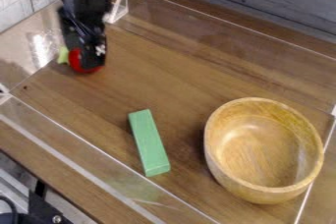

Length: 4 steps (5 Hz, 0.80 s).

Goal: Move the red object to the right side of the table

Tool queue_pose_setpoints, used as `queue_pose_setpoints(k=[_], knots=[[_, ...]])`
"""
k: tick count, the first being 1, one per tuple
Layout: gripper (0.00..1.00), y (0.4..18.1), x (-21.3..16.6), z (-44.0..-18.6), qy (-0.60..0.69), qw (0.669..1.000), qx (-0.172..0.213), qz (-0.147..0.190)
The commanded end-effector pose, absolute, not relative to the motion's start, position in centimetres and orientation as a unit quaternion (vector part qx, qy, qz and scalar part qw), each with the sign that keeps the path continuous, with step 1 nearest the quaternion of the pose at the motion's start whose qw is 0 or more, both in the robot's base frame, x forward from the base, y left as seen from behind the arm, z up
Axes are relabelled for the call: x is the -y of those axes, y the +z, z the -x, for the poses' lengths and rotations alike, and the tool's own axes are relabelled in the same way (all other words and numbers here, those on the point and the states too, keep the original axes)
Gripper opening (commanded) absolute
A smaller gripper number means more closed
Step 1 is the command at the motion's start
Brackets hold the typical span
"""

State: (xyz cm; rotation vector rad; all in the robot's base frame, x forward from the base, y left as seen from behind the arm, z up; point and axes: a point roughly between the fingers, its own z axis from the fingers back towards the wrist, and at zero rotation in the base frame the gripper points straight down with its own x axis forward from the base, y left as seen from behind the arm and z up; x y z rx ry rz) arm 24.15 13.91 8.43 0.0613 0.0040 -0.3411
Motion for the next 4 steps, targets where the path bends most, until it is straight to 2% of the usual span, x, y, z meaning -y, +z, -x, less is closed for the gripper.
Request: queue_pose_setpoints(k=[1,2,4], knots=[[1.0,8.6,-16.4,-25.6,-0.18,0.982,0.04,-0.039],[1.0,7.6,-17.9,-26.4,-0.18,0.981,0.058,-0.03],[1.0,8.4,-18.9,-26.6,-0.174,0.982,0.076,-0.015]])
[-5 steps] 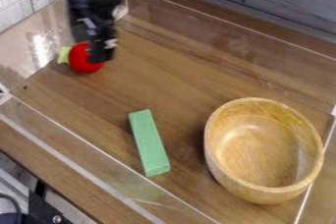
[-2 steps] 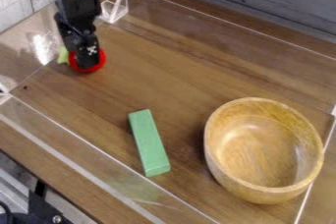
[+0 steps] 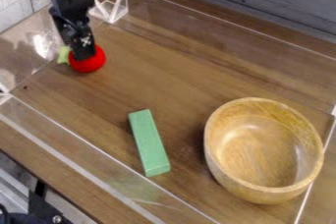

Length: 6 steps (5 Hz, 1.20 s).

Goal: Move the red object to the right side of the table

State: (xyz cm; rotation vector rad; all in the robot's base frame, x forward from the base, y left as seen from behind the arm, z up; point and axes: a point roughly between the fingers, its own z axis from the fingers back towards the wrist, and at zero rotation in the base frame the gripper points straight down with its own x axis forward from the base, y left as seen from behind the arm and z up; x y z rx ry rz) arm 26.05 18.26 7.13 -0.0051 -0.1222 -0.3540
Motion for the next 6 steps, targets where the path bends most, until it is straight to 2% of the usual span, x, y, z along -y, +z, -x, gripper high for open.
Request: queue_pose_setpoints(k=[1,4,5,6], knots=[[1.0,7.2,-19.6,-27.3,-0.181,0.98,0.082,-0.005],[1.0,4.5,-21.1,-29.5,-0.154,0.983,0.094,0.026],[0.0,4.1,-21.5,-29.6,-0.164,0.981,0.094,0.05],[0.0,3.8,-21.8,-29.5,-0.168,0.976,0.089,0.104]])
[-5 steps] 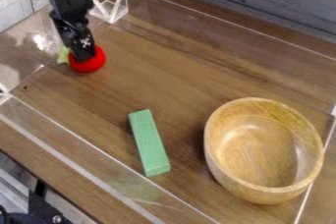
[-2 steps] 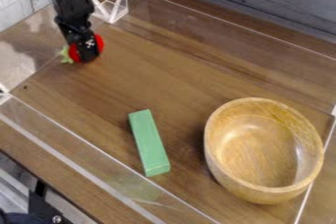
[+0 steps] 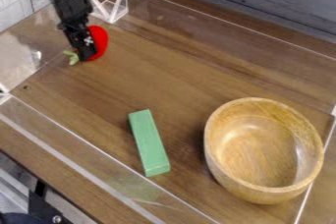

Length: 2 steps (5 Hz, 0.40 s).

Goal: Move the red object to the right side of the table

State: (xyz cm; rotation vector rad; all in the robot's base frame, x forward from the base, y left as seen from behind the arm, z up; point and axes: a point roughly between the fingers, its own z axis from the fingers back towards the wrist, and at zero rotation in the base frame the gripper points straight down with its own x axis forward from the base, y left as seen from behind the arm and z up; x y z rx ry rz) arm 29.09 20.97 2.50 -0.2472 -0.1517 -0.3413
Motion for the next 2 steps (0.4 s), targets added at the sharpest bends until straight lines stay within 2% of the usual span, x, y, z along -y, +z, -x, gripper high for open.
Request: queue_pose_setpoints(k=[1,2], knots=[[0.0,3.45,-21.8,-29.34,-0.171,0.97,0.085,0.153],[0.0,2.93,-22.05,-28.89,-0.161,0.965,0.08,0.189]])
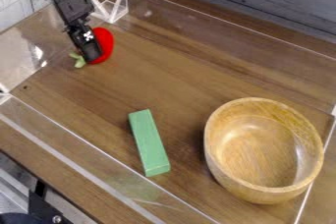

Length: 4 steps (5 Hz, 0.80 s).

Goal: Move the red object to the right side of the table

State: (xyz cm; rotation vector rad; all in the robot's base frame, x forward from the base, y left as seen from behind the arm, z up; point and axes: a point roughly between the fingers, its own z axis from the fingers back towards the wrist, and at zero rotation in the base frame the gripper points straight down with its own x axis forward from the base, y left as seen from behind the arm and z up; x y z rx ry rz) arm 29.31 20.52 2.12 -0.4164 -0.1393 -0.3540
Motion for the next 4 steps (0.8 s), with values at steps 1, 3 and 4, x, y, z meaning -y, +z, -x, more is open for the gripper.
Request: queue_pose_setpoints(k=[1,3,4], knots=[[1.0,2.7,-22.2,-28.4,-0.154,0.961,0.077,0.215],[1.0,2.7,-22.5,-29.5,-0.137,0.96,0.079,0.232],[1.0,2.6,-22.4,-30.5,-0.126,0.962,0.081,0.229]])
